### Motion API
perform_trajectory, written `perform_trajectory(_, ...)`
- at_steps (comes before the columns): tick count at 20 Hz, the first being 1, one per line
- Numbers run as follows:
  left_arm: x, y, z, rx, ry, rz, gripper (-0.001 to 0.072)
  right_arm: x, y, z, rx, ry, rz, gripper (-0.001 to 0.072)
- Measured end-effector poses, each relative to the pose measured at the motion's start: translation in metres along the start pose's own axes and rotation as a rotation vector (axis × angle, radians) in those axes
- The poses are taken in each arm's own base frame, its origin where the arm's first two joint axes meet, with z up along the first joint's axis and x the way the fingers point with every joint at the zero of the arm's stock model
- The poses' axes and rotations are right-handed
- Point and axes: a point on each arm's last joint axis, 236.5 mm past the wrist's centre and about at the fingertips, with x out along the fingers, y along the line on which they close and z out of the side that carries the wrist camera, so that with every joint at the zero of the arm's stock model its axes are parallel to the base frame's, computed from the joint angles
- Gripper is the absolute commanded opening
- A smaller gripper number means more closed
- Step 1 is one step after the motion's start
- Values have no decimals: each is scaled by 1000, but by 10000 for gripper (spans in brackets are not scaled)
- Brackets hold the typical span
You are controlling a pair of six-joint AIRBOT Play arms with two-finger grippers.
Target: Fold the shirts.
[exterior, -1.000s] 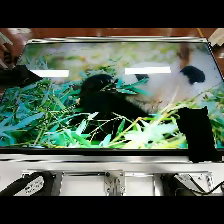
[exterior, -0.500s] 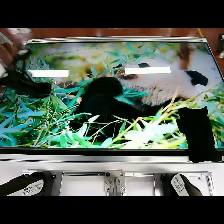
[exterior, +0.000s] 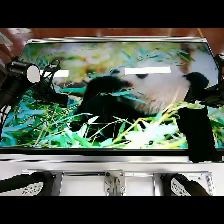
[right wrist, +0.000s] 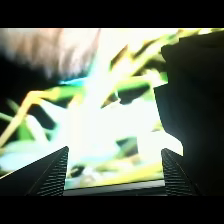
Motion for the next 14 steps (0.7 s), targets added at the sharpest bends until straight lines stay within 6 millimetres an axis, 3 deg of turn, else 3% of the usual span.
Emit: perform_trajectory(14, 2, -1, 13, 2, -49, 3, 699, 5, 4, -5, -24, 36, -15, 698)
